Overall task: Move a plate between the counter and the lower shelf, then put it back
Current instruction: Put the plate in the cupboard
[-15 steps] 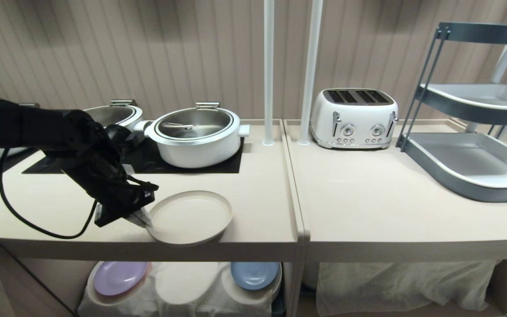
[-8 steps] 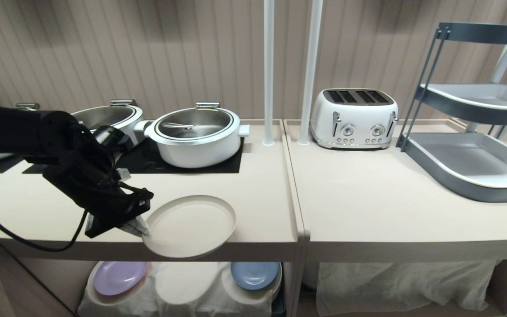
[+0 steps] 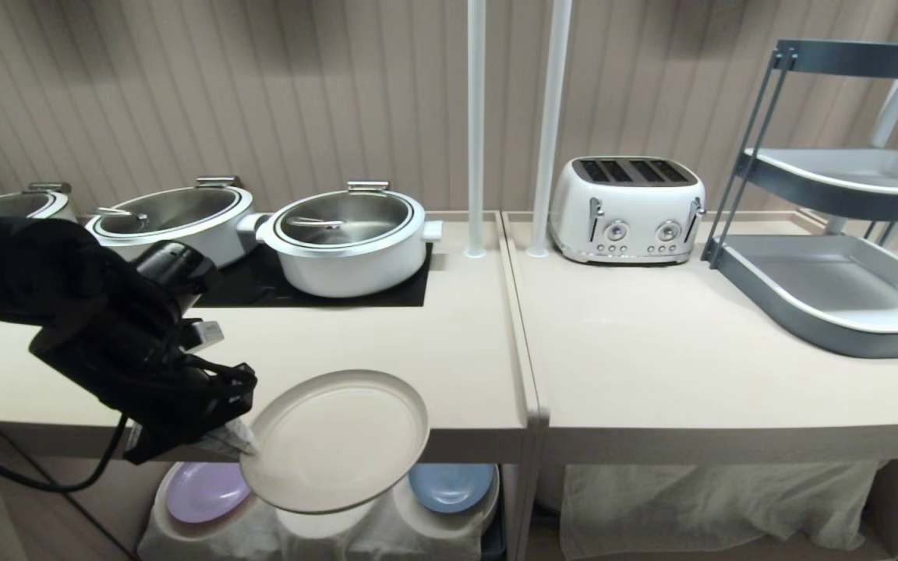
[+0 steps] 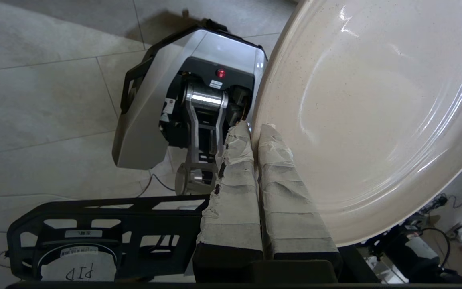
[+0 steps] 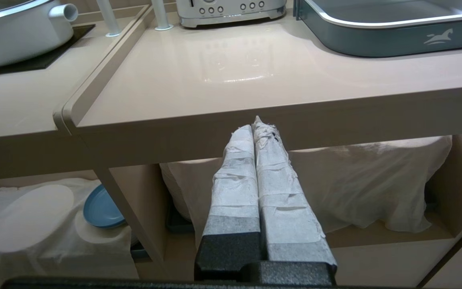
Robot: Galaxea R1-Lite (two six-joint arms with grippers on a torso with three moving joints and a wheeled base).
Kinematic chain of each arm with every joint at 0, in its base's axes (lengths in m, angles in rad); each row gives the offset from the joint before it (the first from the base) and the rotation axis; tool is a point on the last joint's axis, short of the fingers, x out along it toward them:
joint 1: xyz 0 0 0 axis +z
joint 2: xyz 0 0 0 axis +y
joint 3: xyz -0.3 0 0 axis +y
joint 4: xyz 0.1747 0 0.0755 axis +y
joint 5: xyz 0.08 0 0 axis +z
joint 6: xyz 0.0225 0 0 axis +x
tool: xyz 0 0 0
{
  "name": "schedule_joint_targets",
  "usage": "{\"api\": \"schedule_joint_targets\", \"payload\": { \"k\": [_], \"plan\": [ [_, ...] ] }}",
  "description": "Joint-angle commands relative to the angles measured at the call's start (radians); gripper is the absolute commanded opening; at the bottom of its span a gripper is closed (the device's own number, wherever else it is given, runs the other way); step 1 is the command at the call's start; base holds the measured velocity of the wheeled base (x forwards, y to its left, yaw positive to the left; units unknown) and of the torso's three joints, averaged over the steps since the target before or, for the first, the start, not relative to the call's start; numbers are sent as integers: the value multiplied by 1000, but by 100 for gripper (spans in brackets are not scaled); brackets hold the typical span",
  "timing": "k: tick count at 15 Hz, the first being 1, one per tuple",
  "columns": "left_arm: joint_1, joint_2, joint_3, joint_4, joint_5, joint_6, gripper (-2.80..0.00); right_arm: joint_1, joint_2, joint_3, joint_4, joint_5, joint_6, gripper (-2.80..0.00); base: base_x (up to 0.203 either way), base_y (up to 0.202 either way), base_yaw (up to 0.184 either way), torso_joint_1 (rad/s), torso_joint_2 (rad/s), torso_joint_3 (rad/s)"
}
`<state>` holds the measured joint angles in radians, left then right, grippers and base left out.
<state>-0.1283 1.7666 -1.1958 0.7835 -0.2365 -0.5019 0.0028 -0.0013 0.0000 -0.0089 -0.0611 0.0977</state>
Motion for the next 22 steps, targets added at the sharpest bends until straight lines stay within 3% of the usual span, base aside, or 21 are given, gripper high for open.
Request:
{"api": "schedule_joint_targets", "payload": {
  "k": [1, 6, 13, 22],
  "plan": [
    [-2, -46, 31, 5, -4, 6, -280, 0, 1, 0, 0, 0, -1, -280, 0, 0, 0, 0, 0, 0],
    [-4, -147, 126, 5, -22, 32, -280, 0, 1, 0, 0, 0, 1, -280, 0, 0, 0, 0, 0, 0],
    [-94, -312, 271, 5, -26, 31, -280, 0, 1, 0, 0, 0, 1, -280, 0, 0, 0, 0, 0, 0],
    [-85, -388, 390, 5, -15, 29, -280, 0, 1, 0, 0, 0, 1, -280, 0, 0, 0, 0, 0, 0]
  ]
}}
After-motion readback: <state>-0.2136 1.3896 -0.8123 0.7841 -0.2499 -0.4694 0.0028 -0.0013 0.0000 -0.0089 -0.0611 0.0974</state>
